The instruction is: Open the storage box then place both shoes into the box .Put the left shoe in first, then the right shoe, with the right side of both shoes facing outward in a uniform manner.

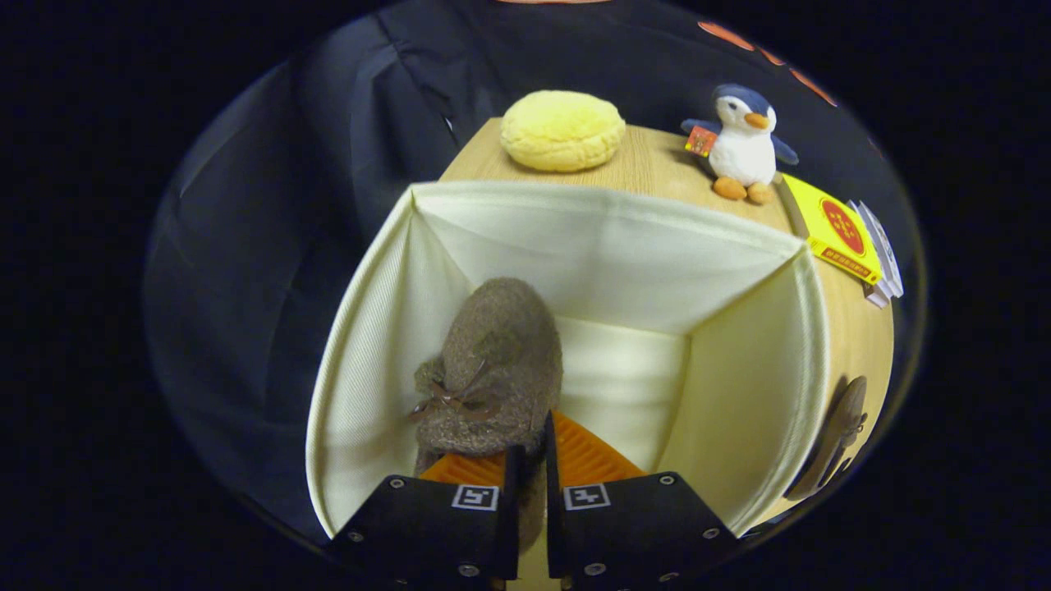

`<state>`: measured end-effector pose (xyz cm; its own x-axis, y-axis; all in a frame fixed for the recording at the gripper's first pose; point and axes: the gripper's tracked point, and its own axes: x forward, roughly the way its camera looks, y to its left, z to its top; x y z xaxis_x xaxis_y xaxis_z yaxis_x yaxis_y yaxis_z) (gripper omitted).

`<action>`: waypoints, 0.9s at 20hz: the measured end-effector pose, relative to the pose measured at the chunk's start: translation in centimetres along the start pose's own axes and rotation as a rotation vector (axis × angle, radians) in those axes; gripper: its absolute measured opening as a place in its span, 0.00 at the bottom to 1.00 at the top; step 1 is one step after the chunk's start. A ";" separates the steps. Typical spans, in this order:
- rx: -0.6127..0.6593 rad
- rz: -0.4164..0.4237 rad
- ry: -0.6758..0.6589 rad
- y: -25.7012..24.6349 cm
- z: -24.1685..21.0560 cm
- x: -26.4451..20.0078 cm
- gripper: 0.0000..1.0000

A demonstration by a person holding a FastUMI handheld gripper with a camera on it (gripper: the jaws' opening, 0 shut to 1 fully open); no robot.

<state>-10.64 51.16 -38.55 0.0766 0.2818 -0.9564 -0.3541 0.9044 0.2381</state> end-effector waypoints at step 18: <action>-0.011 0.413 -0.232 -5.7 -0.9 -15.5 0.66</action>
<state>-10.62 41.34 -25.22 0.1334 0.6826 -0.7185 -0.4085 0.6985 0.5876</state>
